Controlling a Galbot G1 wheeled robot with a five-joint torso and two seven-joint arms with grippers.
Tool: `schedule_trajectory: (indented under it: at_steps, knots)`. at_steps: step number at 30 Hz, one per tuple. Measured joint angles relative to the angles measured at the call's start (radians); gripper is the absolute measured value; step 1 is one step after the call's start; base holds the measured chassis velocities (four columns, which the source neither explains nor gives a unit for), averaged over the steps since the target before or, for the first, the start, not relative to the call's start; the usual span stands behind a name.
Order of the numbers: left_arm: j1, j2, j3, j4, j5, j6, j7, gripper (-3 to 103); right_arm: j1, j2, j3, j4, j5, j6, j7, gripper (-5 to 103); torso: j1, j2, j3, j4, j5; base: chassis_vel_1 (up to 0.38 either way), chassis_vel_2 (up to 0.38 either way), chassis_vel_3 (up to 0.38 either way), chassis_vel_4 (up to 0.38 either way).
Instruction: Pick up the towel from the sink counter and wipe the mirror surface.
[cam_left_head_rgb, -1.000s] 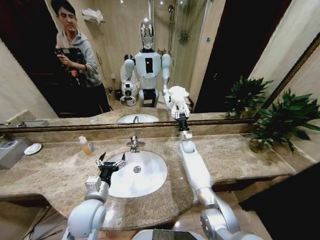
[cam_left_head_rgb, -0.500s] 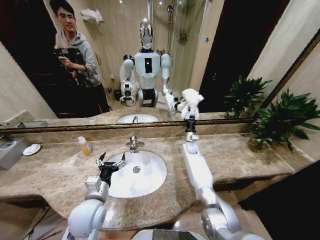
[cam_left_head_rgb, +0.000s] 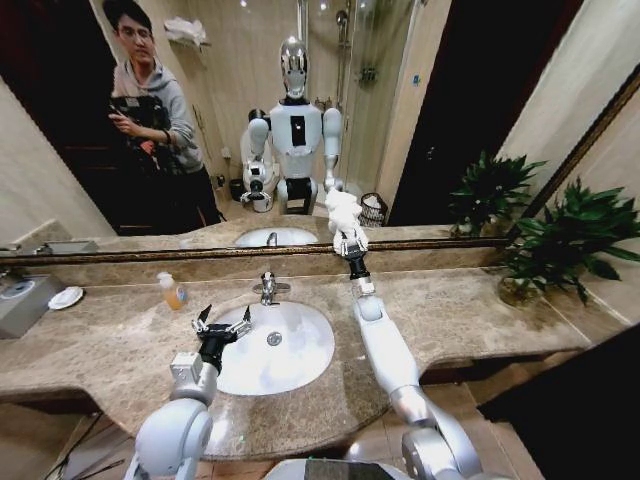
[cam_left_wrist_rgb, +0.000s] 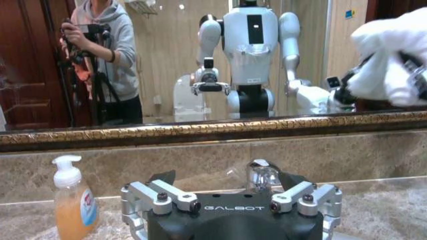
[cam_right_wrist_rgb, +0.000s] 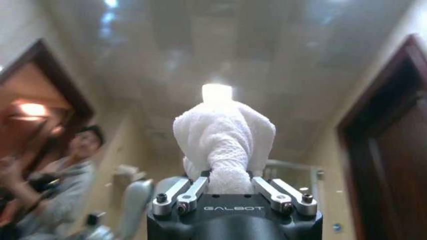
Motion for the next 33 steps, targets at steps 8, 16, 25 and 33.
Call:
schedule_trajectory:
  at_steps: [8,16,25,33]
  knots:
    - [0.0,0.0,0.0,0.0,0.0,0.0,0.0,100,0.053,-0.021,0.05,0.112,0.153,-0.077,0.039,19,0.0,0.0,0.0,0.0004,0.0003,0.0,0.0,0.0,0.0]
    - [0.0,0.0,0.0,0.0,0.0,0.0,0.0,100,0.194,-0.049,0.047,0.348,0.227,-0.274,0.026,19,0.0,0.0,0.0,-0.0001,0.0001,0.0,0.0,0.0,0.0]
    - [0.0,0.0,0.0,0.0,0.0,0.0,0.0,100,0.293,-0.001,-0.03,0.48,0.163,-0.467,0.01,19,0.0,0.0,0.0,0.0005,-0.0003,0.0,0.0,0.0,0.0]
    - [0.0,0.0,0.0,0.0,0.0,0.0,0.0,100,0.272,-0.001,-0.085,0.647,0.218,-0.677,-0.027,19,0.0,0.0,0.0,-0.0002,0.0001,0.0,0.0,0.0,0.0]
